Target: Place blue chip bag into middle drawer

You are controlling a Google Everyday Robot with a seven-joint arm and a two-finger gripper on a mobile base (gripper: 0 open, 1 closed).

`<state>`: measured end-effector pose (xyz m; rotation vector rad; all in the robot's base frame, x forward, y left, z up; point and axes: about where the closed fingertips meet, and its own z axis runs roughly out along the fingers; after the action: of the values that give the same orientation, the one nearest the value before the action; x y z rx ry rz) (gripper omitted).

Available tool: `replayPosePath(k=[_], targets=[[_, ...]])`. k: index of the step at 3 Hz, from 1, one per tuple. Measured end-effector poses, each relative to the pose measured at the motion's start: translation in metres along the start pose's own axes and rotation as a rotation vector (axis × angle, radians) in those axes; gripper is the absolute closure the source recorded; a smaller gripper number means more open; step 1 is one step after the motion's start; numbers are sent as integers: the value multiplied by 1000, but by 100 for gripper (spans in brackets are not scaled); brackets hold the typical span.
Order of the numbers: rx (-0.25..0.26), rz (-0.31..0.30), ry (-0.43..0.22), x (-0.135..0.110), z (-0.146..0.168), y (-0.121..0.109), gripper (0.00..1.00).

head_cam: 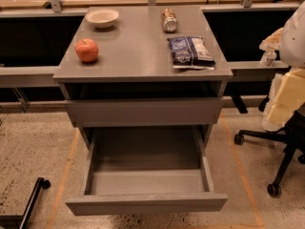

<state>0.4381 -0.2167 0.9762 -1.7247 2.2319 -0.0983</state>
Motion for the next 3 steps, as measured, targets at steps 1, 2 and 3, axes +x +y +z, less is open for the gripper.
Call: replayPosePath(k=[1, 2, 3], targets=[[0, 0, 0, 0, 0, 0, 0], [19, 33, -27, -4, 9, -15, 0], [23, 69, -73, -9, 27, -45, 0]])
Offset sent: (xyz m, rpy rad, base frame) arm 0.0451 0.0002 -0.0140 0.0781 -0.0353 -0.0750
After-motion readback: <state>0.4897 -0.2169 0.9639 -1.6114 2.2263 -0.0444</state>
